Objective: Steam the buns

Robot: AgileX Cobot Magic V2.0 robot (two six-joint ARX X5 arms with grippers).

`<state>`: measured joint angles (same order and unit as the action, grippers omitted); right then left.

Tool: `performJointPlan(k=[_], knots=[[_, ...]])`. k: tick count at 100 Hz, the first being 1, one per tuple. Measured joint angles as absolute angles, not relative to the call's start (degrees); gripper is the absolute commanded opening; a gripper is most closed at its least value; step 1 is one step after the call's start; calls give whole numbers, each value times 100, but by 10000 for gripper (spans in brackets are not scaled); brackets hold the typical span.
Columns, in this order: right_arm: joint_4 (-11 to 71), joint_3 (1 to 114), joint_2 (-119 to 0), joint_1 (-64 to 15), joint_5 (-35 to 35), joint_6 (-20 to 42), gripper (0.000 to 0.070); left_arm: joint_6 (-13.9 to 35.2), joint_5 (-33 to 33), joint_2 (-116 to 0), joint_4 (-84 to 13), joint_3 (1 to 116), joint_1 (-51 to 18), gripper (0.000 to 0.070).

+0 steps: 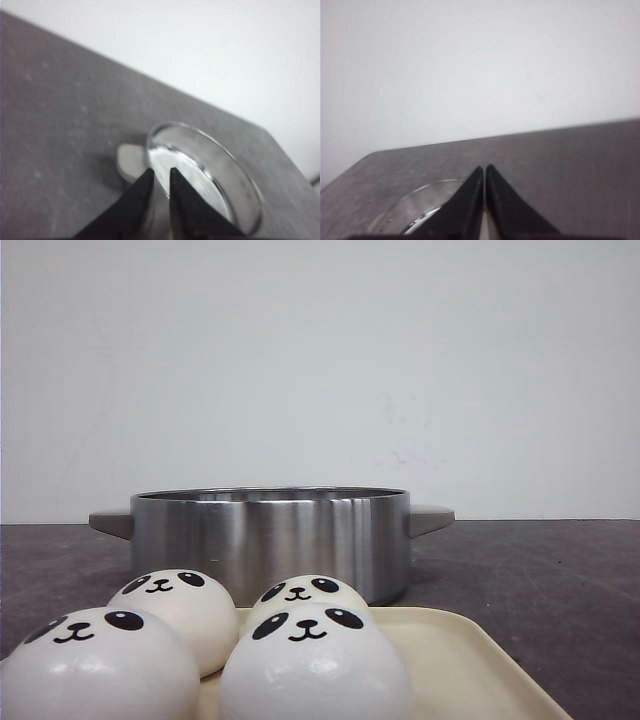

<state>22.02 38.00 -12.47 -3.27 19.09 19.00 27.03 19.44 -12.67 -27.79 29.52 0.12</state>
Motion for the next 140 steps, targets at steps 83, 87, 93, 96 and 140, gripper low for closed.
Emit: performJointPlan(k=[83,87,93,96,140], knots=[[2353,5502,-3221,-569,3889,1619,685,873,2016,-3332,-3594,5481,-1114,595],[2397,5502,-3385,-722,3883,1658,685,814,2016,-3415,-3640,5481,-1273,595],[2504,5502,-3636,-1052,3760,1688,685,773,2014,-3553,-3686,5481,-1496,595],[2567,5502,-3758,-1258,3634,1693,685,746,2001,-3627,-3710,5481,-1597,595],[3804,5502,-5909,-5212,513,2292,684,676,1793,-3861,-3734,5481,-2154,595]])
